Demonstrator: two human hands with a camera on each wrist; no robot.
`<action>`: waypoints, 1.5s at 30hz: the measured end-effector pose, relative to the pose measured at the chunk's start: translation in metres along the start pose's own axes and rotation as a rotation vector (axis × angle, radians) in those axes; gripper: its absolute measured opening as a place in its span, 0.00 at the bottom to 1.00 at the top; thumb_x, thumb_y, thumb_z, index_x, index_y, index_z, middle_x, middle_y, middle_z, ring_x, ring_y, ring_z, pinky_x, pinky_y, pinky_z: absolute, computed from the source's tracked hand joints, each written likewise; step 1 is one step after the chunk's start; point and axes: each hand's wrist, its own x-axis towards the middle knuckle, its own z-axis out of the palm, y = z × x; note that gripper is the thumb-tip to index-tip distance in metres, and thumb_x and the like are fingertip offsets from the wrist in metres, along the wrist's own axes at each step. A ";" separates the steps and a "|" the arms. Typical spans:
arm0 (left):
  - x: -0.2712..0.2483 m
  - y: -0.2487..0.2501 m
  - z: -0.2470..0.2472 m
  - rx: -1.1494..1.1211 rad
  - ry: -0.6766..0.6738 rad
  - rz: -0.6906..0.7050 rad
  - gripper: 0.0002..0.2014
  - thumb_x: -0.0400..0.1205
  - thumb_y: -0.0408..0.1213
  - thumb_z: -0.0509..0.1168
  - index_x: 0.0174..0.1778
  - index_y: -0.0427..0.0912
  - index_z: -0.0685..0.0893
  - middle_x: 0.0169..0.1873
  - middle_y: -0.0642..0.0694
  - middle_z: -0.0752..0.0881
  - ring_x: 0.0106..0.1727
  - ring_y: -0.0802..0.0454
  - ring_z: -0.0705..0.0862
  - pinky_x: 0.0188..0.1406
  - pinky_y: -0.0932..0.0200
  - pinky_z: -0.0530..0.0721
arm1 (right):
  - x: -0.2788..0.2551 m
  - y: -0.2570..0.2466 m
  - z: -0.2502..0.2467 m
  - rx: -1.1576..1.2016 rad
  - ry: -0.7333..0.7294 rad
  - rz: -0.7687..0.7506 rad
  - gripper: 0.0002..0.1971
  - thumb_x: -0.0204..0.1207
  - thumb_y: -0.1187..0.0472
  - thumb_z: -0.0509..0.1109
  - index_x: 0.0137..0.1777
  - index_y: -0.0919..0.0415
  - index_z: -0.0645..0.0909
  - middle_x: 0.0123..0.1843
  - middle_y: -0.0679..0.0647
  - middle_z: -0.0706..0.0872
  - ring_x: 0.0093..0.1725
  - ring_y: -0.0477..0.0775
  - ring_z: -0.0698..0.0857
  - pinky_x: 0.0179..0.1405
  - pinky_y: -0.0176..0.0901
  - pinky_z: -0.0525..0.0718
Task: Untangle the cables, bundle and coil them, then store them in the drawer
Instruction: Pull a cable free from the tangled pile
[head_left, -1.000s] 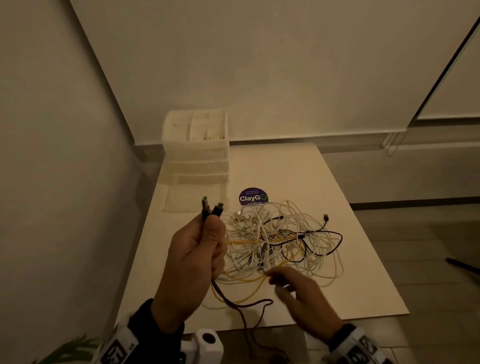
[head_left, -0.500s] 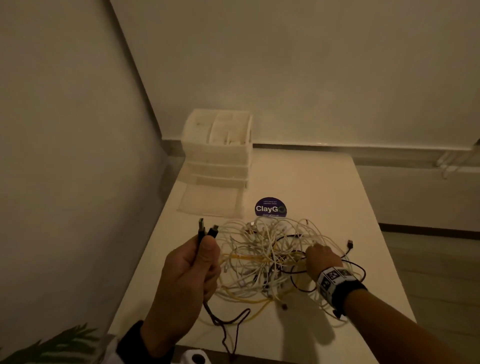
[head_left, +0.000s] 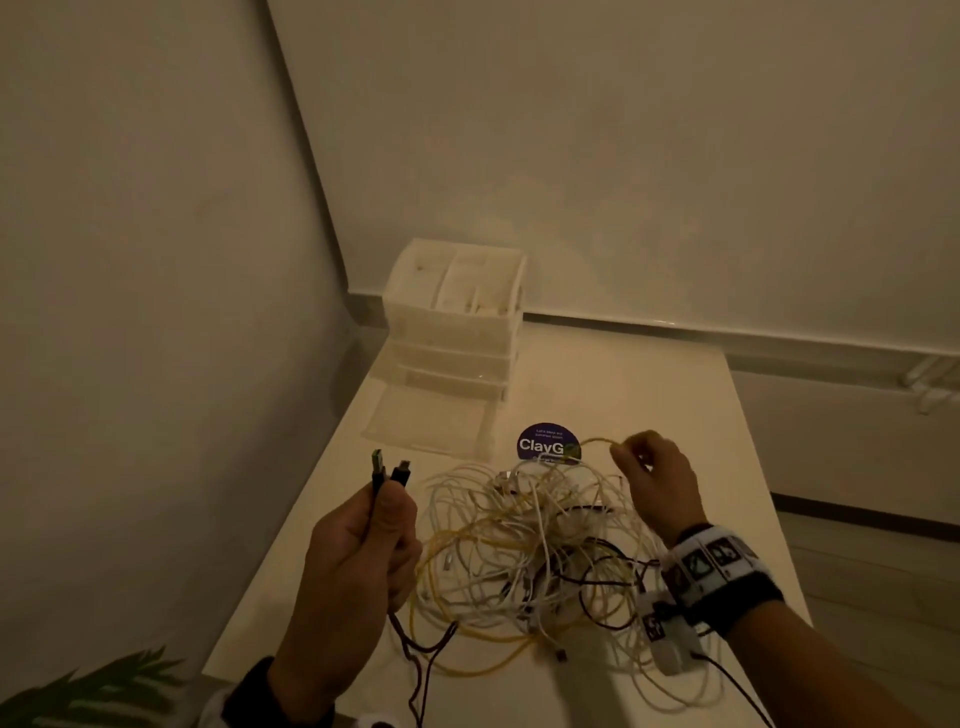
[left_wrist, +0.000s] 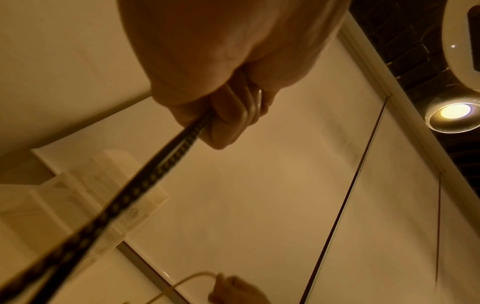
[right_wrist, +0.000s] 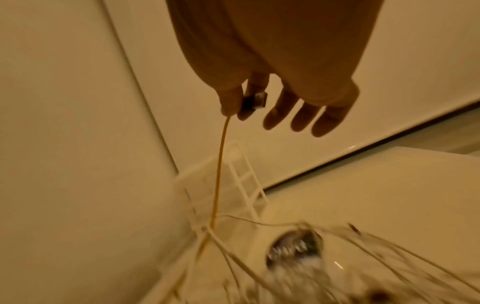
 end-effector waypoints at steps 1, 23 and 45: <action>0.002 0.000 0.002 0.003 -0.007 0.003 0.36 0.67 0.71 0.69 0.29 0.36 0.68 0.20 0.51 0.61 0.19 0.55 0.56 0.17 0.67 0.60 | 0.003 -0.016 -0.006 0.123 0.020 -0.006 0.08 0.78 0.56 0.71 0.41 0.60 0.81 0.41 0.54 0.84 0.45 0.55 0.81 0.46 0.47 0.75; 0.049 0.046 0.012 -0.038 -0.005 0.246 0.09 0.78 0.43 0.70 0.47 0.41 0.90 0.18 0.49 0.73 0.18 0.55 0.65 0.19 0.62 0.66 | -0.110 -0.222 -0.003 0.769 -0.285 -0.210 0.02 0.77 0.67 0.71 0.45 0.64 0.85 0.35 0.58 0.87 0.31 0.50 0.84 0.32 0.35 0.81; 0.073 0.122 -0.058 -0.029 0.124 0.570 0.24 0.88 0.49 0.51 0.27 0.43 0.61 0.18 0.55 0.62 0.17 0.58 0.57 0.20 0.68 0.58 | -0.087 -0.071 0.092 0.088 -0.557 -0.381 0.14 0.85 0.50 0.56 0.38 0.50 0.74 0.34 0.48 0.82 0.35 0.46 0.80 0.41 0.49 0.80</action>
